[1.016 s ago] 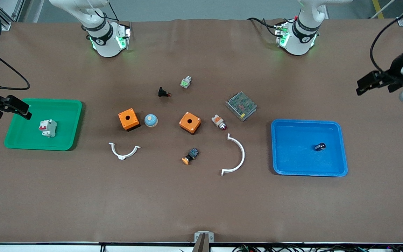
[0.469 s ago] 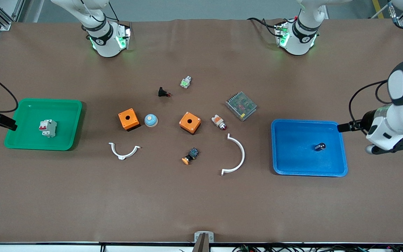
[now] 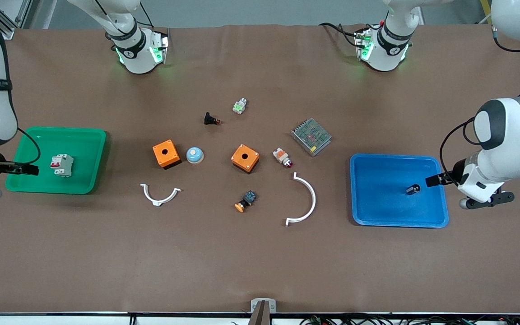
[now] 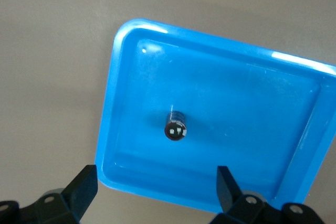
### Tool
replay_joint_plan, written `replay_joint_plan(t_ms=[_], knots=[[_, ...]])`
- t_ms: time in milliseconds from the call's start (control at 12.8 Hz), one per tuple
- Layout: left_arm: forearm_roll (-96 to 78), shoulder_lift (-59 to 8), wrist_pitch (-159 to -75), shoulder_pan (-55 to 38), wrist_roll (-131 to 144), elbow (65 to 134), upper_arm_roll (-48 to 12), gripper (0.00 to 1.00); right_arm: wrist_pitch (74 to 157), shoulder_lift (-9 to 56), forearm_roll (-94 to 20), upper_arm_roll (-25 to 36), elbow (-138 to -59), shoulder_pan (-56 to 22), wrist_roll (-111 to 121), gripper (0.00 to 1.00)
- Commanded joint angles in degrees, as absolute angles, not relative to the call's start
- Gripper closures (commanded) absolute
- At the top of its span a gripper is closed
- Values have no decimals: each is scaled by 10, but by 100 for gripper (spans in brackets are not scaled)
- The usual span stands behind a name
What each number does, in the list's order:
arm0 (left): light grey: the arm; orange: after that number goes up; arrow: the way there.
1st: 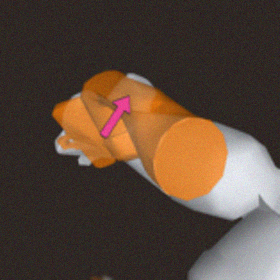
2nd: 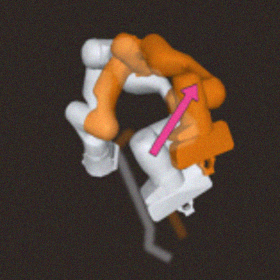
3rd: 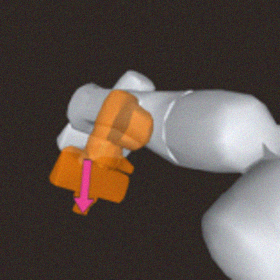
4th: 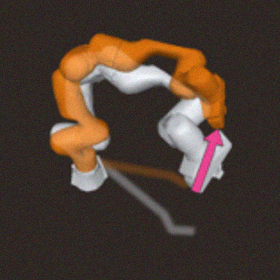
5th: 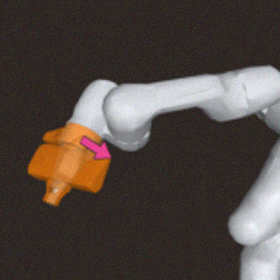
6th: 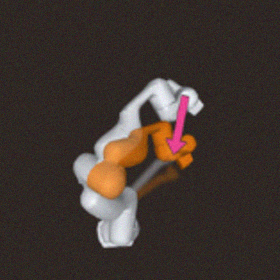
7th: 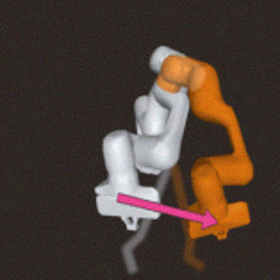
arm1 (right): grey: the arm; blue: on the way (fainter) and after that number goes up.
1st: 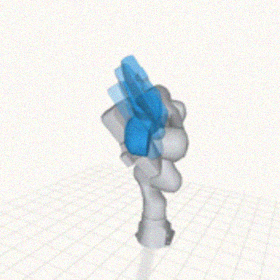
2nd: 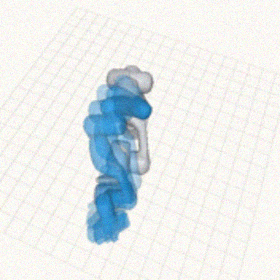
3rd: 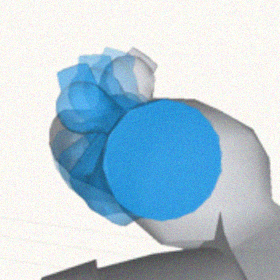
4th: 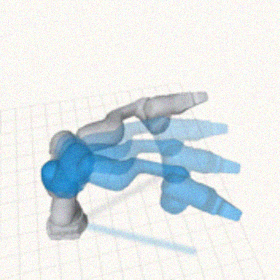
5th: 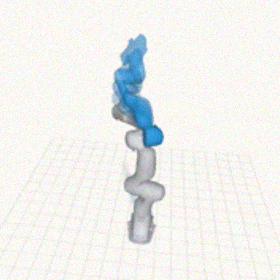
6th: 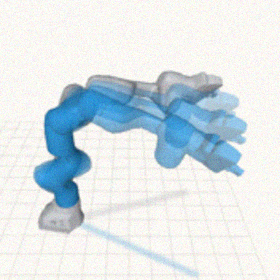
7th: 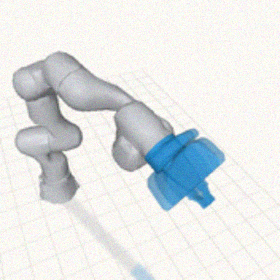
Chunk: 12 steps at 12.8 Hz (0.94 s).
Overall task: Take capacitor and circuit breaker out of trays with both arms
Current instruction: 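Lower both grippers and close them on the breaker and capacitor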
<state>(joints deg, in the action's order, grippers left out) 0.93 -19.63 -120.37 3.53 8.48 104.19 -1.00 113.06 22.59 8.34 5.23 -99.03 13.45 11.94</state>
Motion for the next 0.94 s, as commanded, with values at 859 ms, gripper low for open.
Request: replay_joint_plan(t_ms=[859], knots=[[5,-274,-1378,39,75,1131,-22,7,1190,307,24,44,-1068,174,260,0]])
